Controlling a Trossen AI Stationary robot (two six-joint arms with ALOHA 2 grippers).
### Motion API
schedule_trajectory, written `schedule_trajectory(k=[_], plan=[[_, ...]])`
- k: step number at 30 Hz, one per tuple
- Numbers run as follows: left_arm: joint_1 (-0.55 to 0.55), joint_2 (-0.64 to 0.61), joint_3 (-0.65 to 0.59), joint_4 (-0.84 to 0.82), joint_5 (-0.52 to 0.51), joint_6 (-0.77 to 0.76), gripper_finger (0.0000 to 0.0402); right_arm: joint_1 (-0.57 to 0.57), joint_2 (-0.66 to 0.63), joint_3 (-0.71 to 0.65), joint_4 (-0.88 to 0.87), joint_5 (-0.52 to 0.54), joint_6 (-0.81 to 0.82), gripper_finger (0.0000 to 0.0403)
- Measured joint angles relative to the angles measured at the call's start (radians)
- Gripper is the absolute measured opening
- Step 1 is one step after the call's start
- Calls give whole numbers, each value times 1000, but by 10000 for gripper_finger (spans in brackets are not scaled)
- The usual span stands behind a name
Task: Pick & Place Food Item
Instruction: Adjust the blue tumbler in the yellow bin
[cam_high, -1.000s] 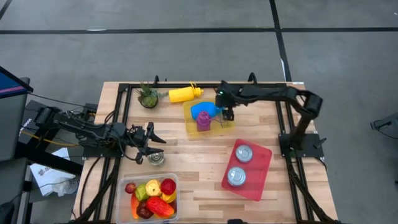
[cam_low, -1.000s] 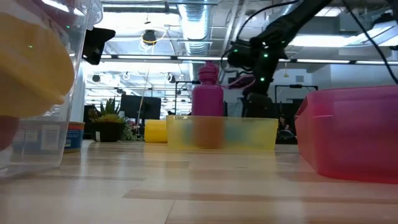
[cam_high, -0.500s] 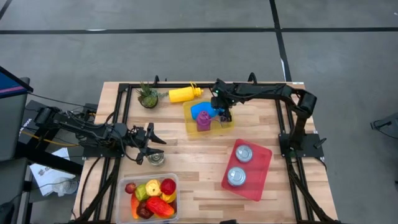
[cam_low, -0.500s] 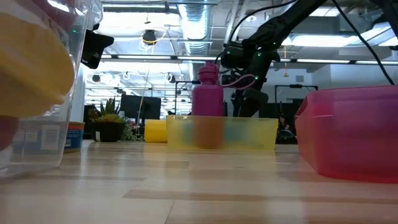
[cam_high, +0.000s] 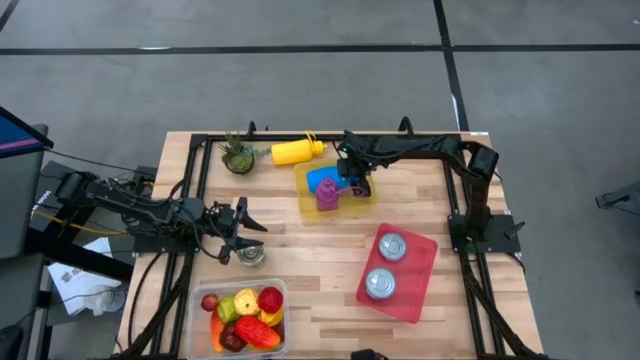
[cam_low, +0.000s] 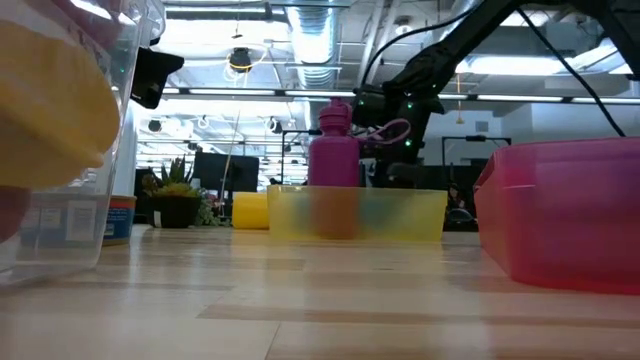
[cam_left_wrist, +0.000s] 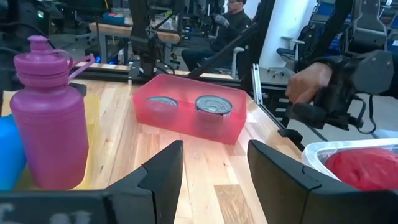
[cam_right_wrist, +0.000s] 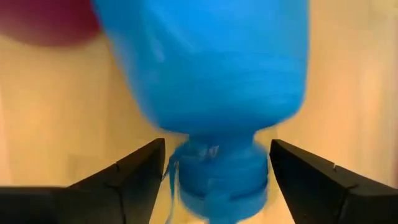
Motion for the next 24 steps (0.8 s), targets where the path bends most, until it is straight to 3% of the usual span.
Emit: schedule_trajectory(k=[4, 8, 13, 17, 24], plan=[[0, 0, 0, 1, -4, 1, 172, 7, 0, 0, 4, 51, -2, 249], [1, 0, 0, 2, -5, 1, 172, 10, -1, 1, 0, 84, 10, 172], [1, 0, 0, 2, -8, 1, 172, 10, -14, 2, -2, 85, 57, 163], [1, 0, 0, 2, -10, 0, 172, 11, -58, 5, 1, 131, 85, 75], [1, 0, 0, 1, -9, -1, 172, 31, -161, 3, -35, 149, 84, 5]])
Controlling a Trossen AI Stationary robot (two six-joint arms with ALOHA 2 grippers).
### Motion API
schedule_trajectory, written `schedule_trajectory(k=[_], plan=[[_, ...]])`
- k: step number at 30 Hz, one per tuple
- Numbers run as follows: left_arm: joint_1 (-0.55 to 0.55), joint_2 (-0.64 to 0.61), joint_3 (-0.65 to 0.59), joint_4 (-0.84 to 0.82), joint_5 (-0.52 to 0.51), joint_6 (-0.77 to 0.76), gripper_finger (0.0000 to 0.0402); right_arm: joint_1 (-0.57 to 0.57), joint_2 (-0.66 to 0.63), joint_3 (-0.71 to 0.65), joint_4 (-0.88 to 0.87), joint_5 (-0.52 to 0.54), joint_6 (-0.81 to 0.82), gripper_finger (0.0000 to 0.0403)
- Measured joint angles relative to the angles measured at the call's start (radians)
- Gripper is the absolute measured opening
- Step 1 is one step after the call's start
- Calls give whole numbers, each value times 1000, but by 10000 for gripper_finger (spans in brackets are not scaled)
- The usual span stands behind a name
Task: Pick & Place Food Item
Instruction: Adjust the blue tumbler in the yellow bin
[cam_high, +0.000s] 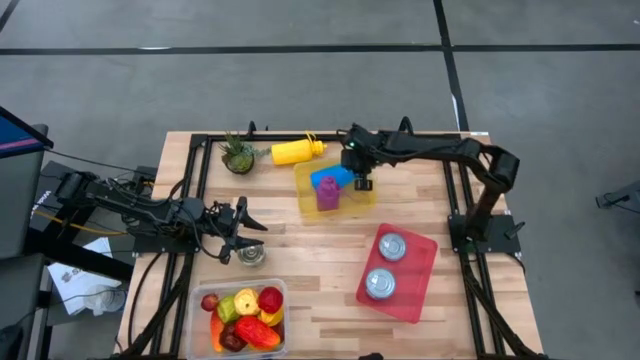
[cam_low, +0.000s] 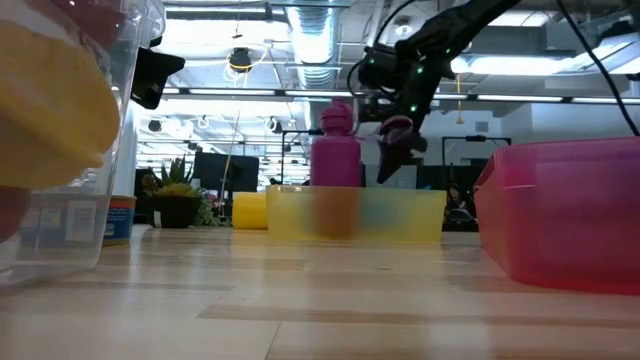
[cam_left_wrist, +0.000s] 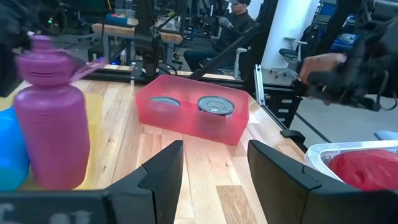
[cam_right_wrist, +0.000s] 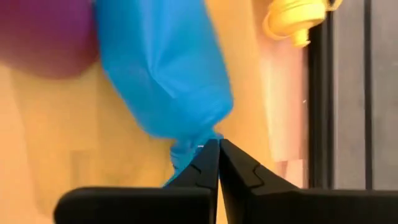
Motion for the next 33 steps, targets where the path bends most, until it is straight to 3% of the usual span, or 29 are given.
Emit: schedule_trajectory(k=[7, 12, 17, 26, 33], plan=[[0, 0, 0, 0, 0, 0, 172, 37, -71, -2, -57, 20, 21, 0], [0, 0, 0, 0, 1, -8, 172, 56, -92, -2, -137, 19, 71, 28], [0, 0, 0, 2, 1, -8, 172, 46, -60, -2, -190, 3, 102, 89], [0, 0, 0, 10, 2, -8, 172, 13, 42, -2, -129, -67, 66, 239], [0, 0, 0, 10, 2, -2, 172, -15, 56, -2, -89, -100, 41, 269]])
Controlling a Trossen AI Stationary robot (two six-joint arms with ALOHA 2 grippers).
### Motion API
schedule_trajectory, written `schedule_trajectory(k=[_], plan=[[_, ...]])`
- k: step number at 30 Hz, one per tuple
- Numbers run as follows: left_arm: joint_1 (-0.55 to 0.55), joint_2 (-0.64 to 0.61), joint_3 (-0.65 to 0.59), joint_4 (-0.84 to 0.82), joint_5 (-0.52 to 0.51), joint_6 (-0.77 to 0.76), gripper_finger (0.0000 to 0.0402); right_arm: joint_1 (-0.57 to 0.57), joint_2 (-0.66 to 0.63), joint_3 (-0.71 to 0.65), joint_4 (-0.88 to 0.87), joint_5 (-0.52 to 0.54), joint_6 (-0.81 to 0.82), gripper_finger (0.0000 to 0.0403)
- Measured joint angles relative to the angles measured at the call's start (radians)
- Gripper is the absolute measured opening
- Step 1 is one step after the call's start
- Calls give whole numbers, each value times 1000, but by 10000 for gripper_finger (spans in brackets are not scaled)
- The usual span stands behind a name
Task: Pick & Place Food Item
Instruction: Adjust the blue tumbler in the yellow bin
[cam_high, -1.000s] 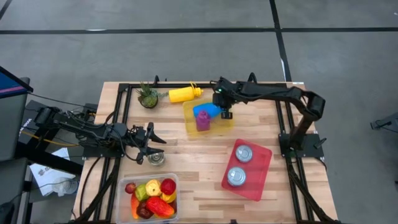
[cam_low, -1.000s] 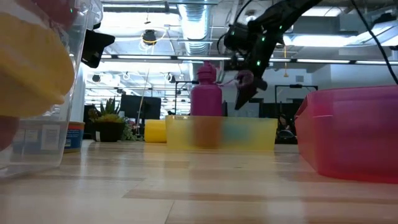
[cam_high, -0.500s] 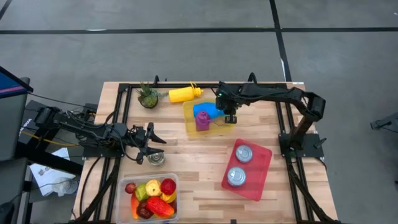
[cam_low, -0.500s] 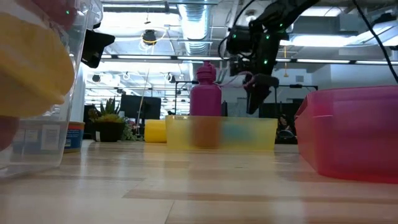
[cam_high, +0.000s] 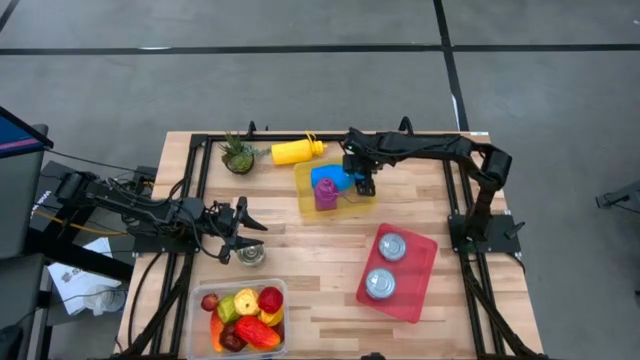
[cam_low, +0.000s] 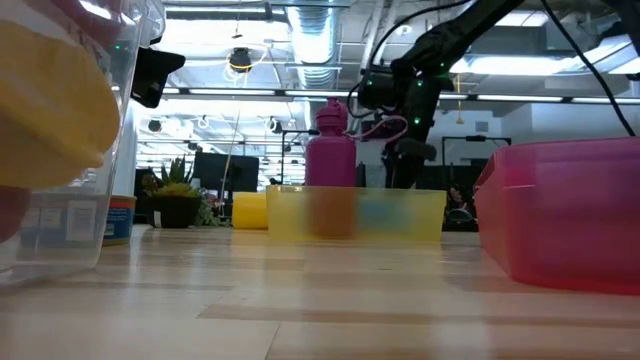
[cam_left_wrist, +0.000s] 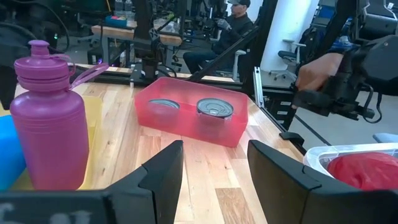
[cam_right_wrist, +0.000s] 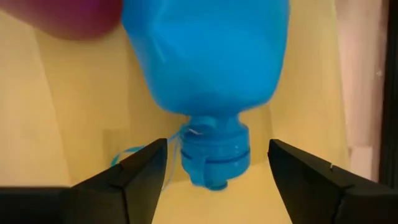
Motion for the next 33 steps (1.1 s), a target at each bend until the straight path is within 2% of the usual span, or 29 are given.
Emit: schedule_trajectory(k=[6, 12, 24, 27, 30, 33], plan=[[0, 0, 0, -1, 0, 1, 172, -21, 0, 0, 32, -71, -14, 270], [0, 0, 0, -2, 0, 1, 172, -23, 0, 0, 43, -95, -26, 270], [0, 0, -1, 0, 3, 1, 172, -25, 132, -1, 67, -87, -33, 267], [0, 0, -1, 0, 2, 3, 172, -23, 131, 0, 67, -43, -33, 247], [0, 0, -1, -1, 2, 4, 172, -20, 120, 0, 61, -13, -18, 201], [0, 0, -1, -1, 2, 4, 172, -20, 107, 1, 43, -10, 12, 195]])
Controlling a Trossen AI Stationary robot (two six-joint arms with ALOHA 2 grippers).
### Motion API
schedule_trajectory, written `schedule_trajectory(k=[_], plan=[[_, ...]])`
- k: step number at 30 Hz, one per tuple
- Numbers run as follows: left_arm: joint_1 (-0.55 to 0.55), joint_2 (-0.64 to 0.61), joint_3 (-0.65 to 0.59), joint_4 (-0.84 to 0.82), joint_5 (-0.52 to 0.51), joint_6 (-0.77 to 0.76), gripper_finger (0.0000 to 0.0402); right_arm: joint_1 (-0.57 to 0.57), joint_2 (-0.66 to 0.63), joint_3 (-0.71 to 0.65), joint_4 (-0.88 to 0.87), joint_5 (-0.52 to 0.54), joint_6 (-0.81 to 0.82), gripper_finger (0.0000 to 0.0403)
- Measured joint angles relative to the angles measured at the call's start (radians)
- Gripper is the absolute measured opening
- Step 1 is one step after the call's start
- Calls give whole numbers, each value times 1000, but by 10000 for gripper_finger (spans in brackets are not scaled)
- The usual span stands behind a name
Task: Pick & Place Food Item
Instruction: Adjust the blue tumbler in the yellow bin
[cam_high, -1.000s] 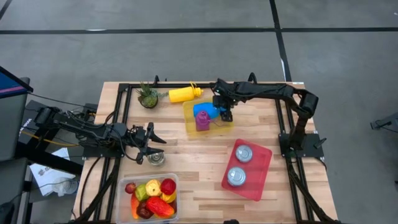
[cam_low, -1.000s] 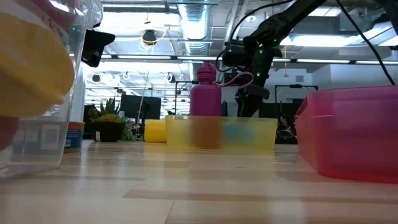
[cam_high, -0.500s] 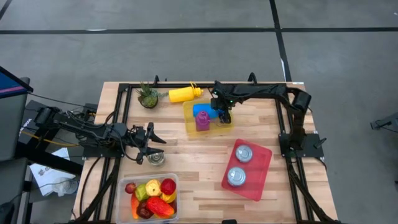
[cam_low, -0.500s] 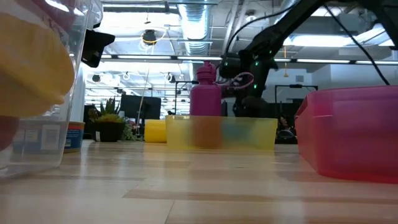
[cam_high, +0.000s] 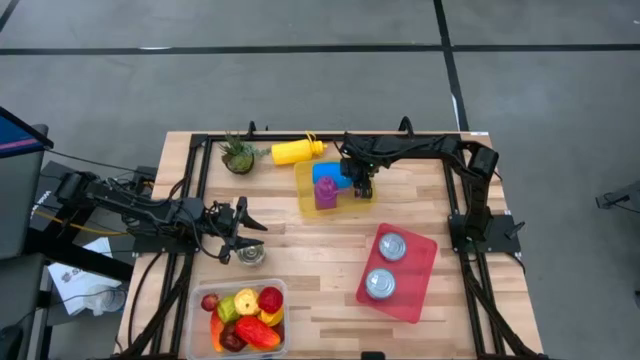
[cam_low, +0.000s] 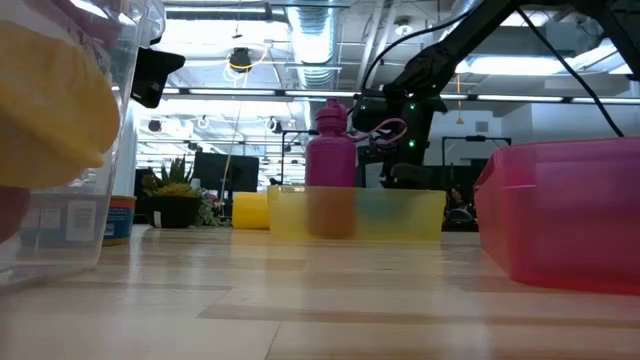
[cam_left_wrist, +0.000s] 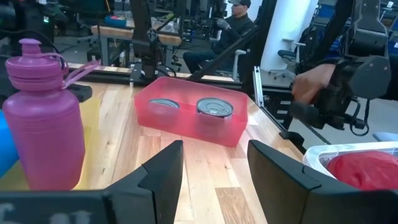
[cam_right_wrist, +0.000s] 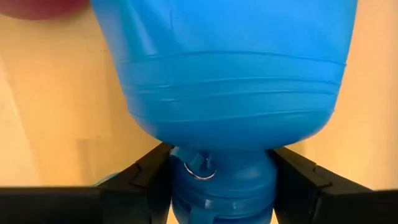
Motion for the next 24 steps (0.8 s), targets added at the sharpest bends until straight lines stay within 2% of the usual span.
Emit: schedule_trajectory(k=[7, 16, 24], plan=[[0, 0, 0, 1, -4, -1, 172, 1, -57, 0, -16, 3, 53, 195], [0, 0, 0, 1, -4, -2, 172, 32, -226, 0, -35, 147, 60, 195], [0, 0, 0, 82, -16, -41, 172, 119, -386, 1, -60, 405, 50, 195]])
